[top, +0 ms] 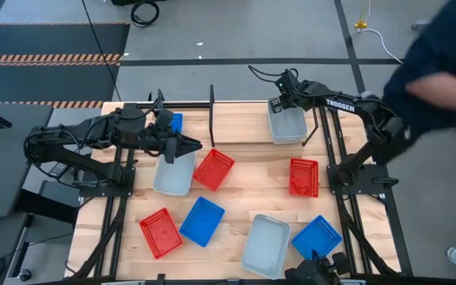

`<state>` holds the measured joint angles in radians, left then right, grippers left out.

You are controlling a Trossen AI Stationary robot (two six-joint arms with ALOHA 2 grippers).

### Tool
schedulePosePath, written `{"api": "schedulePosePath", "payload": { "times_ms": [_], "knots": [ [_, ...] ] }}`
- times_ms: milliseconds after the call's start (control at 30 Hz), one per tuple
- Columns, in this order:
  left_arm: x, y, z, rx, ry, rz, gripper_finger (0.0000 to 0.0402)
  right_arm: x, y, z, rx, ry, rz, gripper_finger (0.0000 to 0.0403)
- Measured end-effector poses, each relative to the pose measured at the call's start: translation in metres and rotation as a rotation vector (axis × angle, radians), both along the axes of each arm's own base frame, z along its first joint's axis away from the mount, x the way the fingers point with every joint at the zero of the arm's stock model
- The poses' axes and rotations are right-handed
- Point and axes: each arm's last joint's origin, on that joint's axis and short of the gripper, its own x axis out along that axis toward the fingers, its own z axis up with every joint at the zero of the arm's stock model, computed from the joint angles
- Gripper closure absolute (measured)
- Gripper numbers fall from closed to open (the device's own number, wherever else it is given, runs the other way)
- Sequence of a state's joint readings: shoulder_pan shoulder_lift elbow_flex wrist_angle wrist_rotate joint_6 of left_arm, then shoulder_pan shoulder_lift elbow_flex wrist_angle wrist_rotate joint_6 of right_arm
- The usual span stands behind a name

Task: Stack baskets on shelf by color
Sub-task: Put the top right gray bin on the shelf, then put the top left red bin on the shelf

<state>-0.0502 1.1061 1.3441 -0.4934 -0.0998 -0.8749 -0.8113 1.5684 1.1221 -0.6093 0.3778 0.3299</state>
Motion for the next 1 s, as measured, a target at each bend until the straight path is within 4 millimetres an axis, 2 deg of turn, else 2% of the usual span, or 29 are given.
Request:
{"api": "schedulePosePath", "payload": {
  "times_ms": [300, 500, 767, 1000],
  "knots": [
    [0.0, 0.0, 0.0, -0.005, -0.001, 0.002, 0.0267, -0.015, -0.013, -0.003, 0.0, 0.0, -0.063, 0.0275],
    [0.0, 0.0, 0.0, -0.005, -0.001, 0.002, 0.0267, -0.016, -0.016, -0.002, 0.021, -0.043, -0.062, 0.0275],
    [0.0, 0.0, 0.0, -0.005, -0.001, 0.002, 0.0267, -0.003, -0.009, 0.001, 0.019, -0.059, 0.039, 0.0275],
    [0.0, 0.0, 0.0, -0.005, -0.002, 0.002, 0.0267, 0.014, -0.005, 0.029, -0.042, -0.039, 0.196, 0.0274]
  ]
}}
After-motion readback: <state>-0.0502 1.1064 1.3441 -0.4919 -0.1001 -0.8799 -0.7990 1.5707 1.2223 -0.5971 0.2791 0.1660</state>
